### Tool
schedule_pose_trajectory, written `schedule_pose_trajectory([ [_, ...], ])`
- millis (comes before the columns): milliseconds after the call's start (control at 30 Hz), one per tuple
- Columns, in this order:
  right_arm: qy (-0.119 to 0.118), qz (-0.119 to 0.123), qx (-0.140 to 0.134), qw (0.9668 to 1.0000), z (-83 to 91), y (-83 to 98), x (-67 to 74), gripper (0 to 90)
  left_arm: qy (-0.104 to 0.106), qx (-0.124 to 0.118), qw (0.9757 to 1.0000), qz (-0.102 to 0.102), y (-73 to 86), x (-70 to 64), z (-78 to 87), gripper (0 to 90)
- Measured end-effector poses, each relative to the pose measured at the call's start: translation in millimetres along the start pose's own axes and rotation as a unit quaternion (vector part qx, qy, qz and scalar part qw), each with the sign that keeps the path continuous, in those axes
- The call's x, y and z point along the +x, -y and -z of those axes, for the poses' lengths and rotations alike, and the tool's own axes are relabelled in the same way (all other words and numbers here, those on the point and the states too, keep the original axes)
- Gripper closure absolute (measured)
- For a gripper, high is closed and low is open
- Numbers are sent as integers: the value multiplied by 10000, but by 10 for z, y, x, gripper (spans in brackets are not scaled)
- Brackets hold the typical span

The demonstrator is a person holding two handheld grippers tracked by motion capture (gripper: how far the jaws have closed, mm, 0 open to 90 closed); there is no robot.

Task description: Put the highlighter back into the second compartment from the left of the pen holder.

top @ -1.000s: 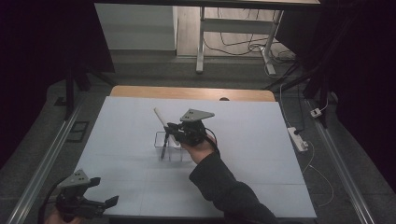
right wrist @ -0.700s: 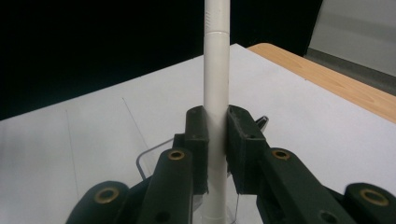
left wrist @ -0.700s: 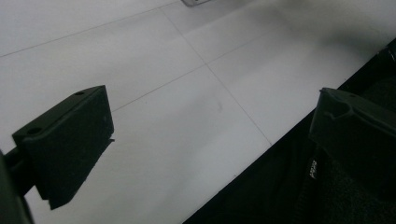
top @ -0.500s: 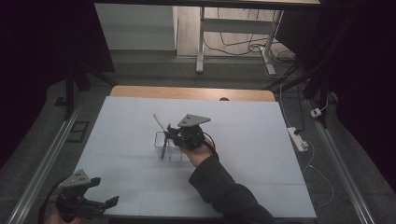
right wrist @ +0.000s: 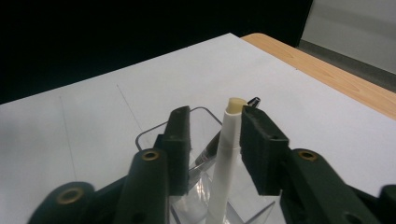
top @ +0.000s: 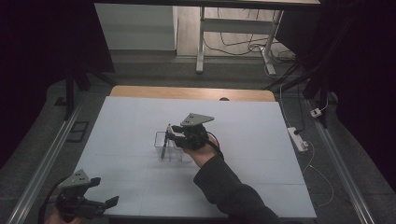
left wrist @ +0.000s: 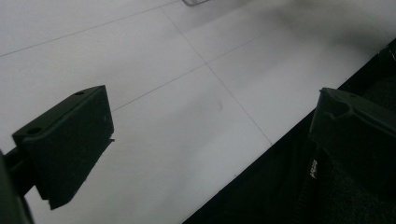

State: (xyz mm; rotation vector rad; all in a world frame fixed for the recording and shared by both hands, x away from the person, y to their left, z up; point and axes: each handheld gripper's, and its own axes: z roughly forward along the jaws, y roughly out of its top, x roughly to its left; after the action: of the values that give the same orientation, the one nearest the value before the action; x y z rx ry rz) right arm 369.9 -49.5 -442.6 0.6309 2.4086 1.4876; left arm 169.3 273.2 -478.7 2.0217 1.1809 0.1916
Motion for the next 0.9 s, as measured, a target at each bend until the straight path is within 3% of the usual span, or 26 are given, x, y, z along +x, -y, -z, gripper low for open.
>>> schedule_pose_trajectory([
  [633, 81, -133, 696, 9975, 324, 4, -141, 284, -1, 13, 10000, 9, -2, 1, -3, 0],
  [900, 52, -386, 854, 9956, 503, 33, -214, 167, -4, 17, 10000, 6, -3, -1, -4, 0],
])
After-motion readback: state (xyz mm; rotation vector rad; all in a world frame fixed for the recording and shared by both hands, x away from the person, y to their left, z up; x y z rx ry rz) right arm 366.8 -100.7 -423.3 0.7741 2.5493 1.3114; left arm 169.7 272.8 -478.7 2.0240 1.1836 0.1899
